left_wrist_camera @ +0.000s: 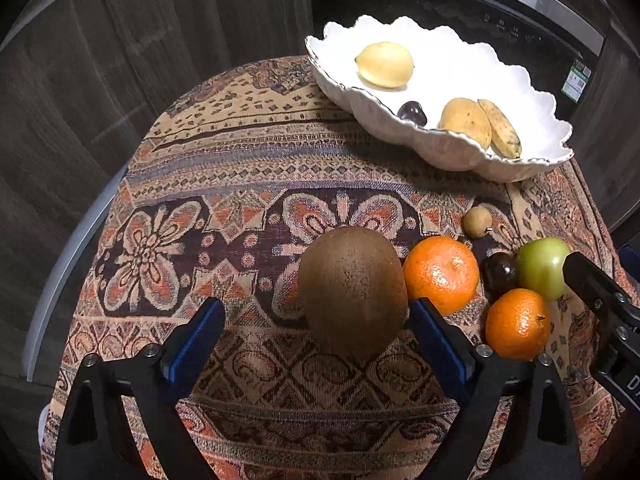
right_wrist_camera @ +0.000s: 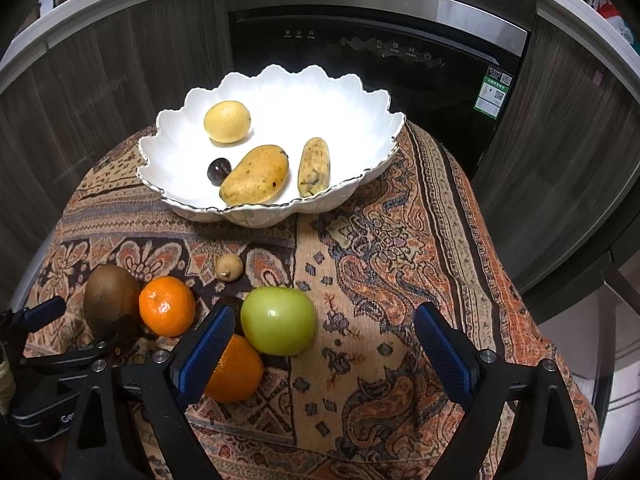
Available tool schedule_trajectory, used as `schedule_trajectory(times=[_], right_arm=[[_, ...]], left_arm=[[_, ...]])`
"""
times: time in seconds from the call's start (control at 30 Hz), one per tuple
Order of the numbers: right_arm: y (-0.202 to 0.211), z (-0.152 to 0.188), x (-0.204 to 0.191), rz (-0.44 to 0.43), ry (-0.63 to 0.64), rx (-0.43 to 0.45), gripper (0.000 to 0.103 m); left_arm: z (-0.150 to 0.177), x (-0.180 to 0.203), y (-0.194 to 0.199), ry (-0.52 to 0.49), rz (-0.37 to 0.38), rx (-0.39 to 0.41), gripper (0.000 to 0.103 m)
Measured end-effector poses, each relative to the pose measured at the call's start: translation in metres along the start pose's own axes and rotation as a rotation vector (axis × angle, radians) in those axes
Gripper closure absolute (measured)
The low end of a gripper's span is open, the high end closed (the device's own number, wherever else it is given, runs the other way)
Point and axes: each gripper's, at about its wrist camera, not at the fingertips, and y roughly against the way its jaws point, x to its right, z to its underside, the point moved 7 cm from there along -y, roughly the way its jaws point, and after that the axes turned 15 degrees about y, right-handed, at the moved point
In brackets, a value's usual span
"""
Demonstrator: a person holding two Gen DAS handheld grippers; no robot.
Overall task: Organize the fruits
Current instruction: 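Grasp the brown kiwi with the left gripper while the right gripper approaches a tangerine, then lift the kiwi with the left gripper while the right gripper grasps the tangerine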
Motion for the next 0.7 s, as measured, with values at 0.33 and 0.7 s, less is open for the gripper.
schedule_trajectory(times=[0.33,0.7], right_arm=[[-0.006,0.003,-0.001,0.003,0.003,-0.014,0.011],[-0.001,0.012,-0.004,-0.013,0.002,-0.023,0.011]], left_arm=[[-0.005,0.009,-0.015,-0.014,0.038,-0.025,0.040],[0.009,0.005,-0.004,-0.008,0.055,-0.031,0.052]])
